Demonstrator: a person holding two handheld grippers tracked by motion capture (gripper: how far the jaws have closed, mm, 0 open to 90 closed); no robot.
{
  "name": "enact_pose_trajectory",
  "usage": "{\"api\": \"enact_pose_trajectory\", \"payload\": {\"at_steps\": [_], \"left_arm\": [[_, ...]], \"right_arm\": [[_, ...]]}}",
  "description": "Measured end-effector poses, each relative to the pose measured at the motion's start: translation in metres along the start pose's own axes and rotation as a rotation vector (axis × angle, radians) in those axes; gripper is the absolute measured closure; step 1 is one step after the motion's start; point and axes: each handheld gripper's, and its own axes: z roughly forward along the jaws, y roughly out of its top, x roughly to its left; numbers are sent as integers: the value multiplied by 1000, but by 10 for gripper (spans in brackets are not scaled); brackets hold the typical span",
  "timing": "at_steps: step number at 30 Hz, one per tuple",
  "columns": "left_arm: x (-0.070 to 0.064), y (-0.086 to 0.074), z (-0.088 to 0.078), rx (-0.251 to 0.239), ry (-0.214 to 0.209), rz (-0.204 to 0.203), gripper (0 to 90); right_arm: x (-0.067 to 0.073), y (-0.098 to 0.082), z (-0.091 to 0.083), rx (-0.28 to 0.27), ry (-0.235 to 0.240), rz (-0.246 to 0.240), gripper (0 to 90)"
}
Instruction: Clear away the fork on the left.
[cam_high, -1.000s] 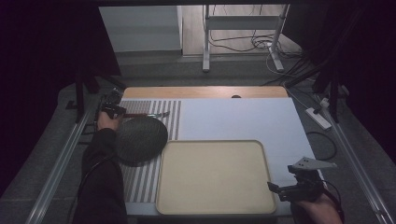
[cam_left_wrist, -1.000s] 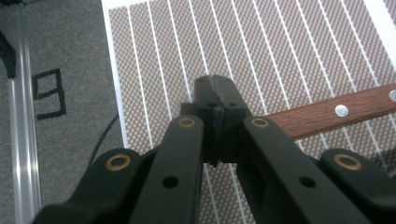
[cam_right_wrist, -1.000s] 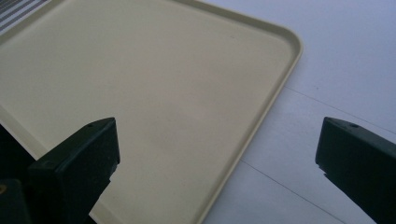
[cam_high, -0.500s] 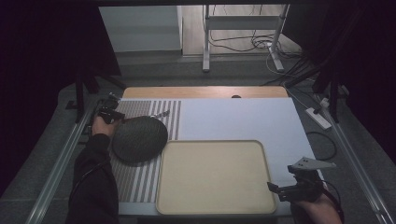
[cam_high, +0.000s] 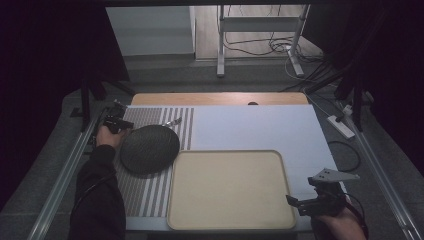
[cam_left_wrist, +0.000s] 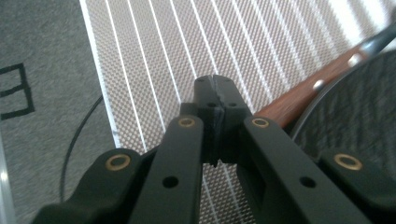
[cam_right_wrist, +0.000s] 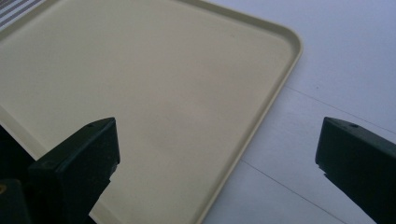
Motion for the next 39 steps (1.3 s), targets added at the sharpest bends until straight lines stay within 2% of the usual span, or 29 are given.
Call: {"api": "enact_pose_trajectory", "payload": {"at_steps": [5,12,18,22,26,29,34,36,39], "left_arm": [[-12,13,-8,-33,-31,44,781],[-35,31,-1,-34,-89,81,524],[-51,43,13,-21,-97,98,324],[-59,49,23,10,-71,107,195],[-65,53,32,39,-74,111,136],[-69,54,39,70,-71,133,102],[-74,56,49,111,-47,160,97],[-75,57,52,115,-42,155,98],[-73,57,54,117,-57,148,86]], "right_arm": [[0,0,0,0,1,1,3],[0,0,0,0,2,0,3],[0,0,0,-4,5,2,3],[0,0,0,-5,5,4,3],[-1,0,0,-6,6,5,3],[-1,0,0,-6,6,5,3],[-1,0,-1,-5,6,5,3],[-1,0,-1,-6,7,5,3],[-1,0,-1,-6,7,5,3]]}}
